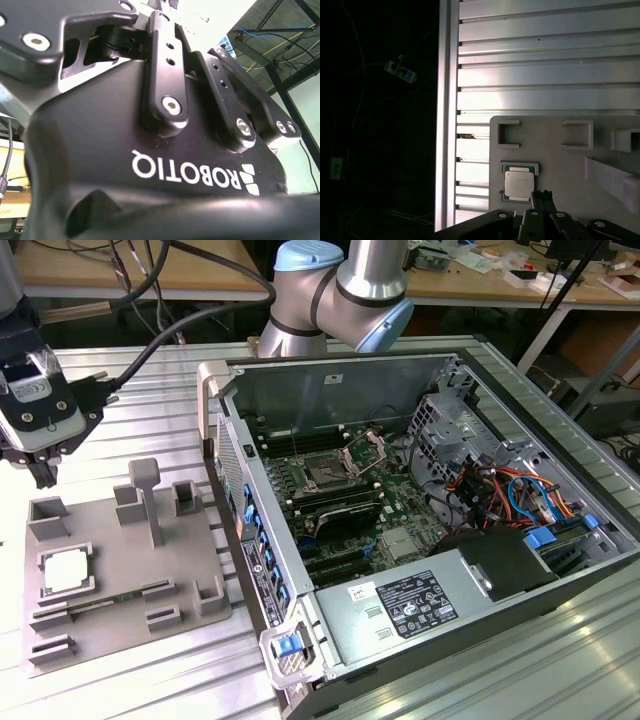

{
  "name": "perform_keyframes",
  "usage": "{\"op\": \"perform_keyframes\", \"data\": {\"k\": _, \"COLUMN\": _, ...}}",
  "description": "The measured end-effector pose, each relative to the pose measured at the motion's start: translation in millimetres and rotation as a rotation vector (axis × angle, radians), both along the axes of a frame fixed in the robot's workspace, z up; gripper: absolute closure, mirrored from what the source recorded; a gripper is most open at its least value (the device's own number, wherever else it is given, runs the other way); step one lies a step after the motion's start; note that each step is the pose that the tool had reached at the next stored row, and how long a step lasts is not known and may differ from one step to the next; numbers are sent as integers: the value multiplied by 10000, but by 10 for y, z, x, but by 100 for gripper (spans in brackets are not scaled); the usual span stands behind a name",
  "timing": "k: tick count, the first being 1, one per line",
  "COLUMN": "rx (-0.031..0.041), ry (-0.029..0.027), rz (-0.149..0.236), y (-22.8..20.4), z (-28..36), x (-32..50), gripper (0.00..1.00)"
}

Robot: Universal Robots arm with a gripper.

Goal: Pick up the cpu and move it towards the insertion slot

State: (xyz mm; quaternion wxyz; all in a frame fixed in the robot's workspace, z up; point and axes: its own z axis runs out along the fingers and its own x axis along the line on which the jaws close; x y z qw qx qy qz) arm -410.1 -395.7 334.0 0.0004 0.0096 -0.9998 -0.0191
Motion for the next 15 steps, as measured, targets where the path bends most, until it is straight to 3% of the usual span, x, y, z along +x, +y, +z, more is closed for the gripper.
{"op": "perform_keyframes", "data": {"k": 15, "rx": -1, "ry": 1, "rz": 0, "y": 0, "z": -31, "x": 0, "gripper": 89}}
